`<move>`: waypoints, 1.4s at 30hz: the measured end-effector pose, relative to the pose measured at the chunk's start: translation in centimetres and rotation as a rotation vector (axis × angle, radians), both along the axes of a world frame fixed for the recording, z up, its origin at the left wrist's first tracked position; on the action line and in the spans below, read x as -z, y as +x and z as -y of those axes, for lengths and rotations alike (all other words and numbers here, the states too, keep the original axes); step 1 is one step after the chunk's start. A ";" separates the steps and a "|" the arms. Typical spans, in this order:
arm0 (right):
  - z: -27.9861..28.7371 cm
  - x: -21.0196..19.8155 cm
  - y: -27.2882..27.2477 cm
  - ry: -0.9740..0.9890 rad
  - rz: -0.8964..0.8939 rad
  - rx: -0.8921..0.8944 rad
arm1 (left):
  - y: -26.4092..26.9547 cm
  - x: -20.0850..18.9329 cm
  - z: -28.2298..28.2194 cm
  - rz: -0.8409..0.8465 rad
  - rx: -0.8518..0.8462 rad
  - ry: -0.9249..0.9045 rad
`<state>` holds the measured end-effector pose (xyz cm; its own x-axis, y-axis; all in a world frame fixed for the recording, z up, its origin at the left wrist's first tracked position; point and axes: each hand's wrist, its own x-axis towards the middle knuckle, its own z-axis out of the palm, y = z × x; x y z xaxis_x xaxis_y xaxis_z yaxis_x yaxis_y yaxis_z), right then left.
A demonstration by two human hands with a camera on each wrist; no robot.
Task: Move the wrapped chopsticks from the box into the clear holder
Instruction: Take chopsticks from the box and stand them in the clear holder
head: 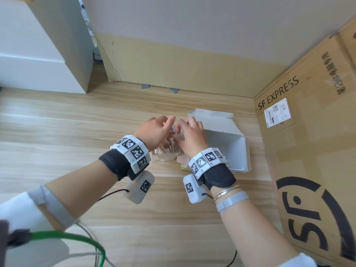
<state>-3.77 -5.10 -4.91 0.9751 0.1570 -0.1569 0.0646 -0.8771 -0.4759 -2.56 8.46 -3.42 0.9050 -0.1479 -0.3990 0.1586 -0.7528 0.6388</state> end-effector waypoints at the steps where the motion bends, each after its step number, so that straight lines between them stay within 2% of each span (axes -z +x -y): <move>1: 0.0 0.2 -0.1 -0.042 -0.013 -0.014 | 0.0 -0.1 0.2 0.007 0.008 0.008; 3: 0.0 0.4 -0.1 -0.039 -0.004 -0.003 | -0.1 0.1 0.5 0.015 0.032 0.047; 6: 0.4 0.4 0.0 0.105 0.039 0.054 | -0.4 0.9 0.6 0.029 0.047 0.123; 9: 0.8 0.1 0.0 0.208 -0.022 0.080 | -0.6 1.9 0.5 0.081 0.113 0.200; 13: 1.1 -0.3 0.0 0.217 -0.133 0.084 | 0.2 1.8 0.6 0.096 0.140 0.148; 19: 1.6 -0.5 0.0 0.189 -0.121 0.094 | 0.9 0.9 1.0 0.136 0.101 0.139; 22: 2.6 -0.8 0.2 0.187 -0.102 0.121 | 0.7 0.2 2.1 0.250 0.104 0.173; 24: 3.5 -1.0 0.3 0.172 -0.110 0.142 | 0.4 -0.5 3.3 0.273 0.123 0.116; 31: 7.0 -0.9 -0.1 0.121 -0.160 0.194 | -1.8 -0.9 7.5 0.190 0.189 -0.061; 42: 10.1 -0.2 -1.6 0.100 -0.264 0.229 | -2.5 1.1 10.0 -0.092 0.130 0.137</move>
